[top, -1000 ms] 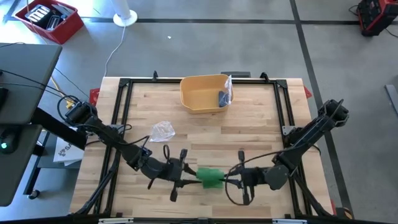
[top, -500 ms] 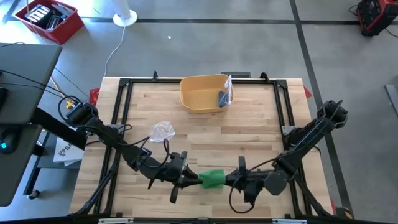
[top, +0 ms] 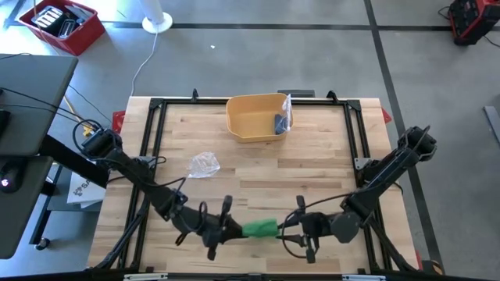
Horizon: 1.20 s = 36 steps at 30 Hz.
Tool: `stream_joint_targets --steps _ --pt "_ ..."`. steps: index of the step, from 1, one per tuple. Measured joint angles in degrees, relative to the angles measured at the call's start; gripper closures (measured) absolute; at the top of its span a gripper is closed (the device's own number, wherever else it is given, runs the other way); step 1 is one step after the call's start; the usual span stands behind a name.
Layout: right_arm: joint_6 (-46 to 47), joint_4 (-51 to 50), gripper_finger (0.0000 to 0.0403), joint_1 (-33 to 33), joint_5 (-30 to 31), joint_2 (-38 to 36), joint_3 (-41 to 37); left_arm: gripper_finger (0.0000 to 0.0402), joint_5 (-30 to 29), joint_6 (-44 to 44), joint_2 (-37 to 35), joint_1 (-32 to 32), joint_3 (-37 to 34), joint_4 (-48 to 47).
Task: Roll bandage
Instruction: Roll the green bandage
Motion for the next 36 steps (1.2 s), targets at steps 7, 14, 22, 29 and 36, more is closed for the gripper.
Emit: stream_joint_targets --steps 7,14,22,29,36 --pt "-4.6 2.2 0.0316 -1.8 -2.3 0.7 0.0 0.0393 -2.3 -6.0 -0.1 -0.6 0.0 0.4" --pt "-30.8 4.1 0.0396 -0.3 -1.6 3.3 0.0 0.0352 -0.5 -26.6 0.0 0.7 0.0 2.4" --pt "-69.5 2.7 0.0385 3.2 12.5 5.1 0.1 0.0312 -3.5 -51.9 0.1 3.0 0.0 2.9" --pt "-49.4 2.6 0.0372 3.5 15.8 5.0 0.1 0.0385 -8.9 -40.7 0.0 3.0 0.0 3.1" --pt "-25.5 -5.5 0.0287 4.2 17.1 5.0 0.2 0.0395 -19.2 -34.2 0.1 3.5 0.1 -1.7"
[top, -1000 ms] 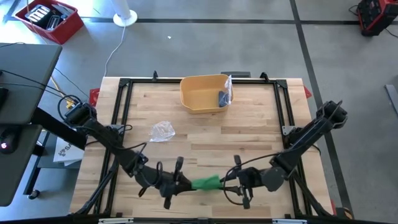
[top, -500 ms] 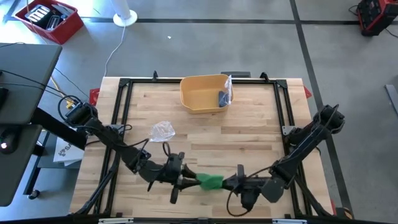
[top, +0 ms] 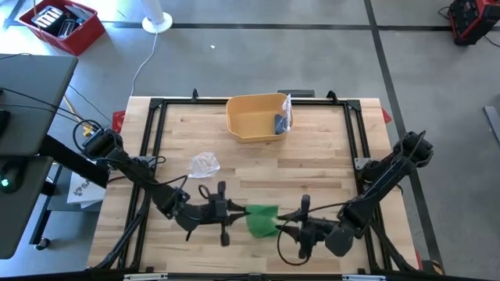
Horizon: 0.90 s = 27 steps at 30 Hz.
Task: Roll bandage
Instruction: Roll the green bandage
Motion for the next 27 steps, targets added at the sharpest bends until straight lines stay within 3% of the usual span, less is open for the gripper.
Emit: stream_joint_targets --steps 7,17,23,27 --pt "23.7 -12.8 0.0232 -2.6 -19.4 3.1 -0.1 0.0396 -7.5 -5.6 0.0 4.1 0.0 -10.8" --pt "24.1 -5.7 0.0231 -10.9 -28.7 18.1 0.1 0.0396 -6.7 -4.8 0.0 8.1 -3.0 -11.5" --pt "23.4 -3.9 0.0235 -18.7 -42.7 22.6 0.6 0.0396 -6.5 -3.7 0.0 9.4 -3.5 -11.6" --pt "22.5 -3.7 0.0301 -19.7 -46.2 24.1 0.7 0.0396 -8.0 -1.3 0.0 10.1 -3.5 -12.2"
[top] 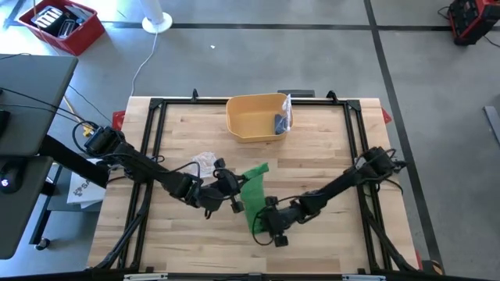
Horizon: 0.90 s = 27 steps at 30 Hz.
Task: Roll bandage
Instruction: Roll the green bandage
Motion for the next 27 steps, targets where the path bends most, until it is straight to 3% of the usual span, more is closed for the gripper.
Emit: stream_joint_targets --steps 3,12,16,21,27 --pt "-0.3 0.0 0.0383 2.1 0.8 -0.2 0.0 0.0396 -3.4 -0.5 0.0 0.7 0.0 -1.6" --pt "13.5 4.2 0.0400 14.8 -2.2 -1.1 -0.5 0.0396 -4.3 -2.0 -0.8 4.2 -4.9 4.2" --pt "20.5 5.1 0.0402 21.4 1.6 -1.8 0.3 0.0396 -4.1 -0.1 -2.6 6.0 -11.4 17.1" --pt "26.9 5.1 0.0402 26.7 6.3 -1.9 4.1 0.0396 0.9 0.9 -3.9 9.0 -21.5 42.4" --pt "31.9 -0.1 0.0402 30.3 9.1 -1.7 10.1 0.0396 3.9 -4.2 -3.8 12.6 -33.0 69.1"
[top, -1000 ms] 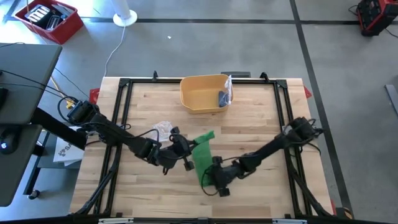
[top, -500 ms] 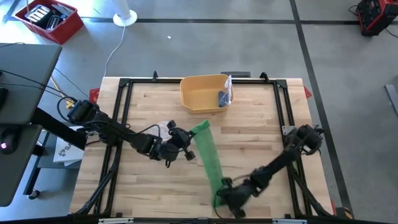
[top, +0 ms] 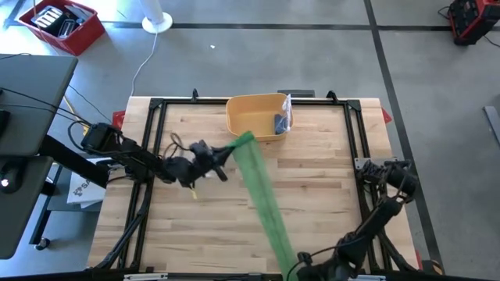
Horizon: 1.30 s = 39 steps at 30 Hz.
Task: Roll bandage
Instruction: Roll the green bandage
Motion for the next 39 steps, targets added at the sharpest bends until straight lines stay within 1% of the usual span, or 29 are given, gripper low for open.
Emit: stream_joint_targets --steps 4,8,11,14,17,21,24,27,31,35,39 --pt "2.9 -2.7 0.0403 1.4 -0.3 1.7 3.9 0.0396 0.0 -3.1 0.0 2.3 -6.2 13.8" --pt "6.6 -6.3 0.0403 2.2 -4.1 5.0 8.4 0.0396 1.3 -9.8 -2.0 4.5 -8.4 13.7" --pt "10.1 -10.6 0.0403 3.3 -7.1 8.2 11.8 0.0396 4.3 -11.2 -2.6 5.0 -8.3 13.6" --pt "14.5 -12.9 0.0403 4.8 -10.5 10.9 13.8 0.0396 6.1 -9.9 -2.8 5.1 -6.9 13.7" --pt "20.2 -12.4 0.0403 6.9 -12.1 13.8 14.6 0.0396 7.0 -7.8 -2.9 5.1 -5.7 13.7" --pt "26.9 -4.4 0.0403 10.1 -13.2 16.9 14.8 0.0396 7.5 -5.1 -3.5 5.1 -4.7 13.7" --pt "31.3 -0.9 0.0403 12.2 -13.7 20.2 14.5 0.0396 8.1 -3.9 -3.4 5.2 -4.3 13.3" --pt "35.4 2.2 0.0403 13.7 -15.1 23.1 17.1 0.0396 8.1 -3.6 -3.5 5.4 -4.0 13.5" --pt "37.2 1.6 0.0403 15.1 -15.4 27.0 20.8 0.0397 8.7 -1.9 -3.8 5.7 -3.6 13.3" --pt "38.5 1.9 0.0403 15.7 -15.4 29.9 26.2 0.0397 9.2 1.0 -4.0 5.8 -2.7 13.3" --pt "39.4 1.2 0.0403 16.6 -16.6 33.6 29.9 0.0397 9.5 2.4 -4.1 6.0 -2.0 13.2"
